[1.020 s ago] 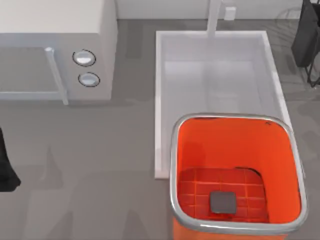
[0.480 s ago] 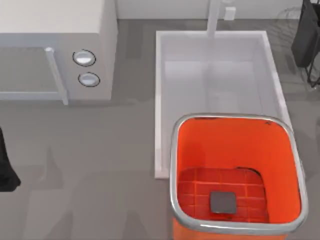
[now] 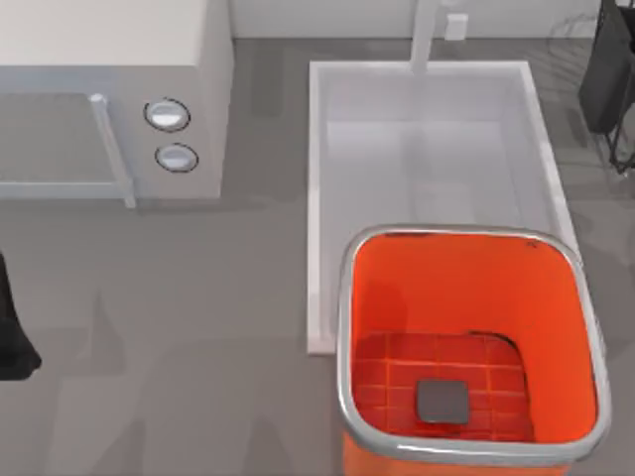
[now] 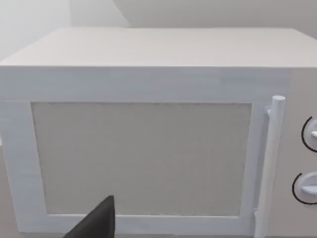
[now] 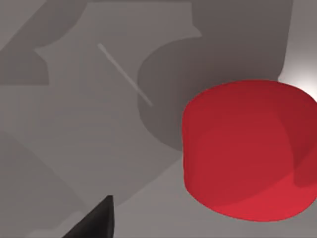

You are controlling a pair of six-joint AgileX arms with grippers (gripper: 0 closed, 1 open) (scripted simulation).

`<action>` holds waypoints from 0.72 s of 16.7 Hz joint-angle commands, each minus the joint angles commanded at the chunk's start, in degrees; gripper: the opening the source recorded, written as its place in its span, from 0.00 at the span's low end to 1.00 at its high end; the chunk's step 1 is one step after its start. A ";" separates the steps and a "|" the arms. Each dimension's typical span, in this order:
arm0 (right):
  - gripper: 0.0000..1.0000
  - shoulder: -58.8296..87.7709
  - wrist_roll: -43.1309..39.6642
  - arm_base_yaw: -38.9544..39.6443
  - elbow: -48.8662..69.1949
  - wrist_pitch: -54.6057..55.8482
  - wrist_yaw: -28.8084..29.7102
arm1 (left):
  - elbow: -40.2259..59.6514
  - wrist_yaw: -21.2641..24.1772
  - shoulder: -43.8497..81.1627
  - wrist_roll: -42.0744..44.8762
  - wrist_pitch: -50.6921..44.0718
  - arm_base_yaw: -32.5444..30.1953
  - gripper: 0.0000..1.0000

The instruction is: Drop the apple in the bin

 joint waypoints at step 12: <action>1.00 5.74 0.03 -0.30 -8.49 14.09 0.03 | 0.00 0.00 0.00 0.00 0.00 0.00 1.00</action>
